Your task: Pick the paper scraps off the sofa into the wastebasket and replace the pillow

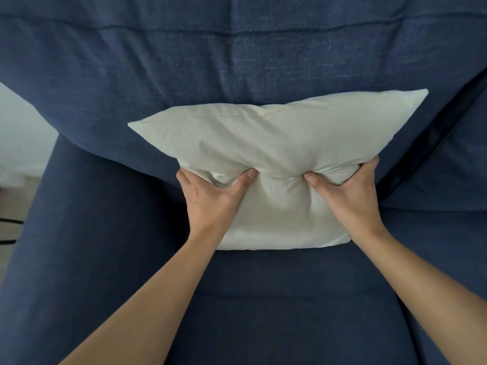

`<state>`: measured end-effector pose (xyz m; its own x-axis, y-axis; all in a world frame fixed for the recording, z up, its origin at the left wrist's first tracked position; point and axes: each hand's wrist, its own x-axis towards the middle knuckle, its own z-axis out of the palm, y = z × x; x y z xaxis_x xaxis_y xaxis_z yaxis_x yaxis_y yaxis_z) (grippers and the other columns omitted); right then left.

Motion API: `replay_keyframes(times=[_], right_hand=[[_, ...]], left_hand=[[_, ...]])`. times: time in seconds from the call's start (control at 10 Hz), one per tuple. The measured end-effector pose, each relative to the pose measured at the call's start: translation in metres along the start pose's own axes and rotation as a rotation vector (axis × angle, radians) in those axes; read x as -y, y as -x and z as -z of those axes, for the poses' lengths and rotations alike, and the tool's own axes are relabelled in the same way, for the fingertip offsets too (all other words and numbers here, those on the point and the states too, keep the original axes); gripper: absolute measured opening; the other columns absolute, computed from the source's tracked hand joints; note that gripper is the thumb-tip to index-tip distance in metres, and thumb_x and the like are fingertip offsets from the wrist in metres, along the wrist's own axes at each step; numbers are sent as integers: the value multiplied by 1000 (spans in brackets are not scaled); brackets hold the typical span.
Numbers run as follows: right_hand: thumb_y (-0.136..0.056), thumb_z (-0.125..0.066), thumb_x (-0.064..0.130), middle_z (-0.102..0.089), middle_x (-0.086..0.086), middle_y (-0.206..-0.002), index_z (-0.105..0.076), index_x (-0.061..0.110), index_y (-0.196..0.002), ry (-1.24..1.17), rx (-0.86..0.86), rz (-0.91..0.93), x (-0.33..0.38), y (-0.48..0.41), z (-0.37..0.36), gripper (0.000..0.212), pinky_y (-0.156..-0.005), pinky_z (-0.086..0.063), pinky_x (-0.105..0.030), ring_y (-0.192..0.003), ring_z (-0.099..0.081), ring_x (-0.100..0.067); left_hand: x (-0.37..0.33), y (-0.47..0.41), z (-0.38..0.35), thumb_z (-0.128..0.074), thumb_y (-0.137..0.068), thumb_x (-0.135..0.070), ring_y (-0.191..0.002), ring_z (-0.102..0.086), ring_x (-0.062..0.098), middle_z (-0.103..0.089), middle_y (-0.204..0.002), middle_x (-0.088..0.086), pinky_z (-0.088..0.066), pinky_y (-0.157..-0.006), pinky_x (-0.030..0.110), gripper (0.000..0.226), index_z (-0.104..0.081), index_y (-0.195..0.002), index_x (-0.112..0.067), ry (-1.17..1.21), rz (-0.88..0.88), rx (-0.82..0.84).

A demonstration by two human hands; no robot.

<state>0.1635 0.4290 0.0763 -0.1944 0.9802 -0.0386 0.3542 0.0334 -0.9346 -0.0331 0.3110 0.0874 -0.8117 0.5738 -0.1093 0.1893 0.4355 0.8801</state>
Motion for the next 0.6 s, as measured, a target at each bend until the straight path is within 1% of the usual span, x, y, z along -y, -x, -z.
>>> replay_keyframes(times=[0.1,0.2,0.3,0.4,0.5,0.6], right_hand=[[-59,-93,50,-47,8,-144,-31,19,-145,4,12,-1,1,0,2,110,-111,-37,-25,-133,-46,-6],[-59,-93,51,-47,8,-143,-30,19,-145,17,35,-17,1,2,5,110,-110,-39,-27,-132,-47,-8],[-56,-92,58,-45,9,-146,-27,22,-148,27,65,-24,5,5,12,118,-113,-40,-32,-134,-45,-8],[-49,-90,68,-41,10,-150,-22,31,-151,51,125,-43,13,13,29,128,-116,-39,-39,-139,-42,-8],[-46,-86,77,-27,6,-161,-7,37,-157,92,190,-104,33,29,57,142,-119,-33,-45,-148,-31,-13],[-50,-76,78,-20,1,-165,1,29,-161,176,188,-130,64,66,91,143,-119,-29,-38,-150,-25,-16]], left_hand=[[-3,2,1,-85,-53,-68,-116,-39,3,-34,-125,-10,-33,-91,18,111,-27,-138,-27,-22,16,10],[-6,4,3,-83,-53,-70,-114,-38,3,-33,-124,-9,-32,-91,19,110,-27,-136,-27,-55,38,25],[-11,8,9,-82,-53,-72,-115,-37,5,-33,-126,-7,-33,-93,23,113,-27,-138,-22,-88,52,31],[-18,18,23,-82,-55,-72,-116,-34,5,-31,-138,-6,-30,-91,23,120,-21,-146,-23,-86,43,67],[-28,38,49,-78,-57,-76,-136,-29,10,-18,-157,-3,-30,-96,27,129,-7,-155,-31,-84,30,70],[-48,79,84,-73,-65,-74,-147,-18,15,2,-164,-5,-28,-101,31,130,4,-158,-26,-118,98,86]])
